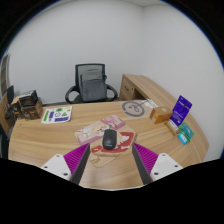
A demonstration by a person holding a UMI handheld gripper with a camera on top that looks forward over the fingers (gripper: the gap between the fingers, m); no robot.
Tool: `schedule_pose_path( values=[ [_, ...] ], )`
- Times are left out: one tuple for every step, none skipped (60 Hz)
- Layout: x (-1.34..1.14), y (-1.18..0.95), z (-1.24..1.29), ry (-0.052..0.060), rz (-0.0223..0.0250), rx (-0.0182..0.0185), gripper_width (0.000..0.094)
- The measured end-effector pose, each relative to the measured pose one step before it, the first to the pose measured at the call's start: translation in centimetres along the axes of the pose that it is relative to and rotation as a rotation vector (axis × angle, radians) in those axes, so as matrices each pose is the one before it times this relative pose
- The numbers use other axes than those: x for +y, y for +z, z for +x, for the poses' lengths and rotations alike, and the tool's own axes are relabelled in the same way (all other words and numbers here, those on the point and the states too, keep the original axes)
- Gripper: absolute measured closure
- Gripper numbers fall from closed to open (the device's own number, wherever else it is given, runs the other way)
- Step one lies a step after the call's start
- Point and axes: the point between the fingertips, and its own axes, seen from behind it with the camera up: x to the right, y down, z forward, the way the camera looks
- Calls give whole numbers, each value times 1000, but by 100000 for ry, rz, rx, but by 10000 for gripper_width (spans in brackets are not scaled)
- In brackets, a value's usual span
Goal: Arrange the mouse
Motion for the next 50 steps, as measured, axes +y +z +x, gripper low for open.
schedule_pose_path(
  values=[
    [214, -1312, 173, -688, 215, -471, 72],
    [259, -1385, 41, -810, 260, -381, 72],
    [263, -1285, 186, -789, 68, -657, 72],
    [309, -1279, 163, -791, 78, -610, 72],
    [359, -1291, 187, -656, 5, -606, 72],
    [371, -1281, 252, -450, -8, -534, 71],
    [401, -1230, 264, -281, -41, -439, 72],
    [437, -1217, 290, -268, -139, -343, 72],
    [581, -1166, 204, -422, 131, -284, 72],
    [437, -1119, 167, -399, -221, -407, 73],
    [450, -1106, 202, -269, -190, -515, 72],
    [495, -1055, 231, -96, -215, -443, 72],
    [514, -1020, 234, 73, -239, -357, 72],
    [542, -1004, 279, 182, -231, -258, 73],
    [561, -923, 307, 261, -172, -160, 73],
    [553, -873, 336, 303, -118, -60, 73],
    [520, -864, 301, 274, -117, -1, 71],
    [540, -783, 304, 115, -149, -35, 71],
    [794, -698, 483, -73, 181, -252, 71],
    [544, -741, 274, 82, -221, -10, 71],
    [593, -685, 270, 251, -229, 34, 70],
    [517, -686, 235, 413, -305, 111, 70],
    [551, -608, 268, 515, -329, 2, 70],
    [566, -557, 211, 476, -355, -103, 69],
    [566, -517, 219, 379, -374, -228, 67],
    [500, -490, 134, 229, -320, -409, 68],
    [468, -468, 135, 39, -243, -537, 69],
    [461, -430, 111, 6, -155, -577, 69],
    [407, -386, 157, 231, -124, -451, 70],
    [419, -383, 208, 431, -177, -262, 69],
    [608, -273, 302, 508, 47, -26, 69],
    [325, -298, 181, 417, -236, -22, 68],
    [301, -302, 219, 238, -79, -54, 69],
    [278, -266, 192, 127, 127, -93, 68],
    [261, -224, 213, -67, 150, -57, 68],
    [269, -2, 133, -234, 186, 48, 69],
    [214, -167, 148, -405, 66, 32, 70],
    [230, -149, 157, -308, -16, 26, 70],
    [239, -135, 108, -147, -66, -88, 71],
    [268, -116, 63, -34, -204, -341, 68],
    [273, -119, 27, 167, -274, -531, 69],
    [221, -139, 63, 164, -237, -536, 69],
    [181, -121, 96, -51, -107, -334, 68],
    [151, -114, 172, -192, 15, -91, 68],
    [277, -97, 186, -145, 217, 11, 68],
    [144, -135, 199, 35, -134, 1, 67],
    [120, -137, 195, -84, -140, 78, 68],
    [112, -105, 214, -332, -112, 173, 68],
    [100, -74, 239, -412, 9, 232, 67],
    [57, -60, 204, -363, 125, 212, 67]
  ],
)
